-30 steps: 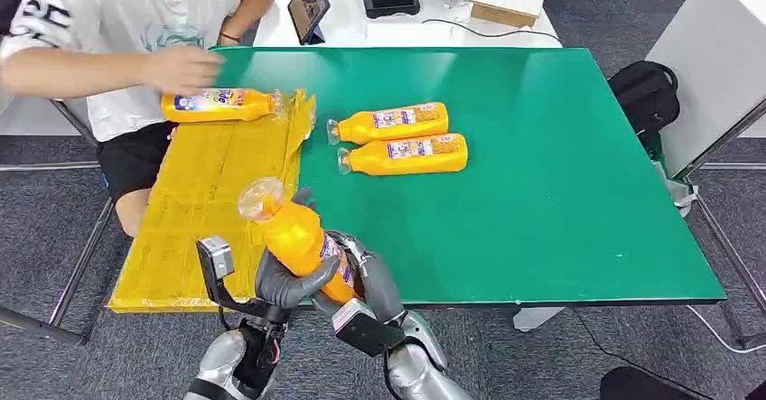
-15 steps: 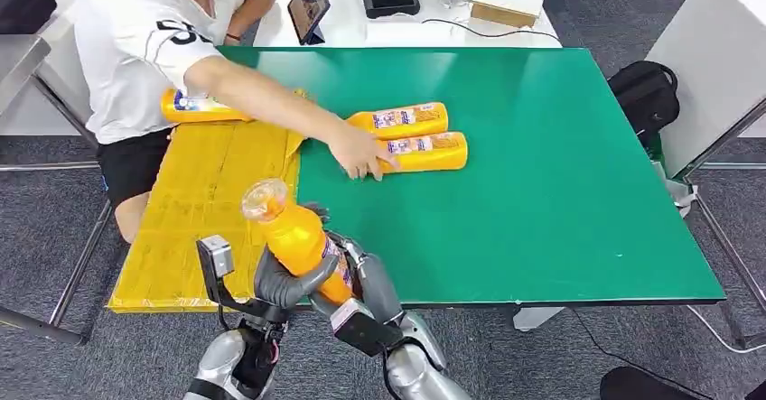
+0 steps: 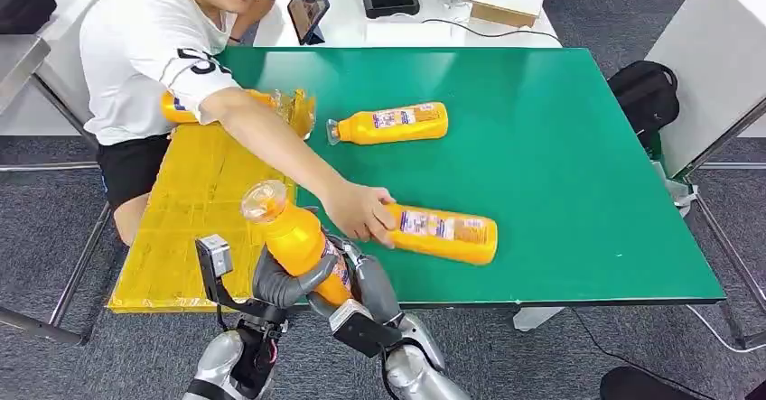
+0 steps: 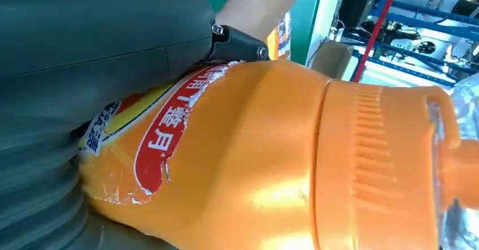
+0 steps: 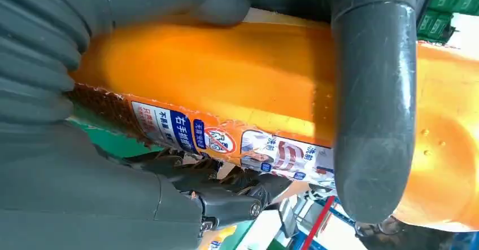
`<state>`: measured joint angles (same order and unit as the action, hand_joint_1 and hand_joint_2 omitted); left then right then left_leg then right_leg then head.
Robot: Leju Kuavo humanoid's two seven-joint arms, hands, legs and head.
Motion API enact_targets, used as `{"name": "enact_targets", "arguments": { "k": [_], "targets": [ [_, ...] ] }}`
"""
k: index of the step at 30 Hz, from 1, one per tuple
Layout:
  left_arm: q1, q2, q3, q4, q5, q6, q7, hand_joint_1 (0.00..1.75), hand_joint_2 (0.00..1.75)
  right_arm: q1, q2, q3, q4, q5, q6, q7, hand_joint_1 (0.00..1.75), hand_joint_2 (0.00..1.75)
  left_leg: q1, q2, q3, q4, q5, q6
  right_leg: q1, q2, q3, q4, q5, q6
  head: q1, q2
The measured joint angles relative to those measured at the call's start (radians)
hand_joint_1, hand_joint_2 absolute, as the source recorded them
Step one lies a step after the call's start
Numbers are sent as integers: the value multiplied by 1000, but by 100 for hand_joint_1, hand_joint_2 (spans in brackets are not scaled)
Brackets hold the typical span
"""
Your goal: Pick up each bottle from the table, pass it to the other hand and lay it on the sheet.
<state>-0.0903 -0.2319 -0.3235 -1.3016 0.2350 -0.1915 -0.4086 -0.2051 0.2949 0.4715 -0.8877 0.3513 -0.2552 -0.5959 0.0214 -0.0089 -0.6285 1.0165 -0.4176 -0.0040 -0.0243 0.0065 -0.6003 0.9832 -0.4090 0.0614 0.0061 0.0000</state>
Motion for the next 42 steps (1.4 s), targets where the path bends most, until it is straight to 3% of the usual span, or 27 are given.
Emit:
{"name": "enact_targets", "arguments": {
  "k": [2, 3, 4, 5, 6, 13, 18, 29, 42],
  "targets": [
    [0, 0, 1, 0, 0, 0, 0, 175, 175, 0, 0, 0, 0, 0, 0, 0, 173, 175, 0, 0, 0, 0, 0, 0, 0, 0, 0, 0, 0, 0, 0, 0],
    [0, 0, 1, 0, 0, 0, 0, 175, 175, 0, 0, 0, 0, 0, 0, 0, 73, 175, 0, 0, 0, 0, 0, 0, 0, 0, 0, 0, 0, 0, 0, 0],
    [0, 0, 2, 0, 0, 0, 0, 175, 175, -1, 0, 0, 0, 0, 0, 0, 0, 175, 0, 0, 0, 0, 0, 0, 0, 0, 0, 0, 0, 0, 0, 0],
    [0, 0, 2, 0, 0, 0, 0, 175, 175, -2, 0, 0, 0, 1, -1, 1, 0, 175, 0, 0, 0, 0, 0, 0, 0, 0, 0, 0, 0, 0, 0, 0],
    [-1, 0, 3, 0, -1, 0, 0, 175, 175, -2, 0, 1, 0, 5, -1, 2, 0, 0, 0, 0, 0, 0, 0, 0, 0, 0, 0, 0, 0, 0, 0, 0],
    [-24, 0, 4, 0, -102, 107, -35, 175, 175, 3, 0, 9, -4, 3, 11, 24, 0, 0, 0, 0, 0, 0, 0, 0, 0, 0, 0, 0, 0, 0, 0, 0],
    [-68, 2, 40, -2, -196, 244, -89, 175, 175, 17, -15, 9, -121, -40, 94, 71, 0, 0, 0, 0, 0, 0, 0, 0, 0, 0, 0, 0, 0, 0, 1, 0],
    [-131, 17, 132, -3, -273, 359, -130, 175, 175, 42, -40, 10, -241, -74, 130, 72, 0, 0, 0, 0, 0, 0, 0, 0, 0, 0, 0, 0, 0, 0, 0, 0],
    [-208, 39, 237, 0, -415, 484, -175, 175, 175, 43, -49, 6, -280, -100, 103, 49, 0, 0, 0, 0, 0, 0, 1, 0, 0, 0, 0, 1, 0, 0, 0, 0]
  ]
}}
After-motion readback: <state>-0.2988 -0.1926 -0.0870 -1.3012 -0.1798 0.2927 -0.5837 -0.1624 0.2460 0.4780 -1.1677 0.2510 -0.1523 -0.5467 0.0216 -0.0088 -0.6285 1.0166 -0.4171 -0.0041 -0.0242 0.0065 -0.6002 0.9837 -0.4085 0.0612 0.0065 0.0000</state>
